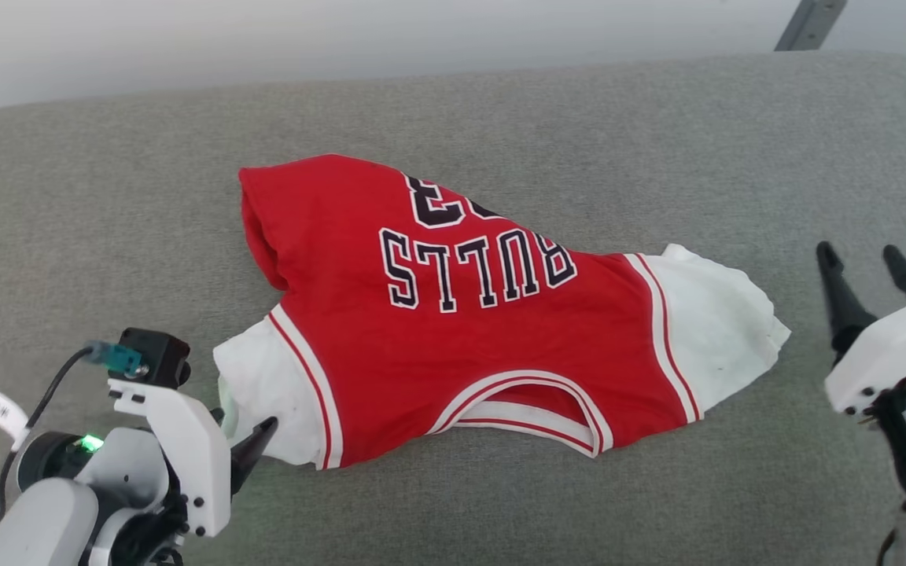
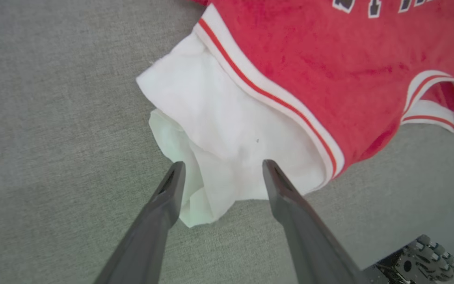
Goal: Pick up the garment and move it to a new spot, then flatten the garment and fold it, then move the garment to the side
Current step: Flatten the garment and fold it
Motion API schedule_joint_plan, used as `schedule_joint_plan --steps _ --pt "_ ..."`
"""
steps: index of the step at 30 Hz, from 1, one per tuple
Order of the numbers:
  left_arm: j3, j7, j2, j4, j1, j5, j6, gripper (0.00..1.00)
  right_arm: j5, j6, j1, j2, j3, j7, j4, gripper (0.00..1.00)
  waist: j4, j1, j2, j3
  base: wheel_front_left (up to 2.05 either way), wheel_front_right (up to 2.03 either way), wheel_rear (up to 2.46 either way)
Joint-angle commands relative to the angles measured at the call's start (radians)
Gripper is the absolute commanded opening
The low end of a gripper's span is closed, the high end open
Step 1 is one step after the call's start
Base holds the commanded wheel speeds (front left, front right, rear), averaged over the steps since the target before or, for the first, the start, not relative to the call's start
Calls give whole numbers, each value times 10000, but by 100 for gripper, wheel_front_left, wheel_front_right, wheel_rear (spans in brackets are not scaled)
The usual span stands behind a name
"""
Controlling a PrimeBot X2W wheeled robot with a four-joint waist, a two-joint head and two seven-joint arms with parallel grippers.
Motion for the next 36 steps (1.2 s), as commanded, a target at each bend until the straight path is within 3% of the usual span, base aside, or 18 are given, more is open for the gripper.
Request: schedule_joint_plan --steps 1,7,14,22,23,24,29,36 --pt "-32 104 48 81 -138 84 72 100 2 -3 107 65 46 -95 -67 100 -47 0 0 14 0 0 0" --pt "-223 853 77 995 -924 113 141 100 169 -3 475 262 344 -410 -248 100 -238 0 0 95 0 0 0" --pt "-281 1371 75 2196 -2164 -25 -224 100 412 -3 649 319 546 -391 -414 100 -345 0 0 343 0 0 0" --pt "-350 2618 -145 4366 -3455 -500 -297 100 707 -3 467 325 697 -426 -391 100 -429 0 0 674 0 0 0" --pt "-440 2776 -139 4626 -3520 -492 -380 48 743 -3 429 327 756 -432 -370 100 -461 0 0 712 0 0 0" --pt "-470 2895 -153 4892 -3552 -567 -426 3 784 -3 401 324 798 -439 -341 100 -493 0 0 745 0 0 0" --pt "-645 3048 -142 5364 -3516 -701 -778 0 878 -3 450 230 1042 33 -85 100 -536 0 0 883 0 0 0" --pt "-673 2708 -361 5464 -3648 -794 -872 0 1076 -2 -2 -446 1241 1359 599 100 -265 0 0 1127 0 0 0"
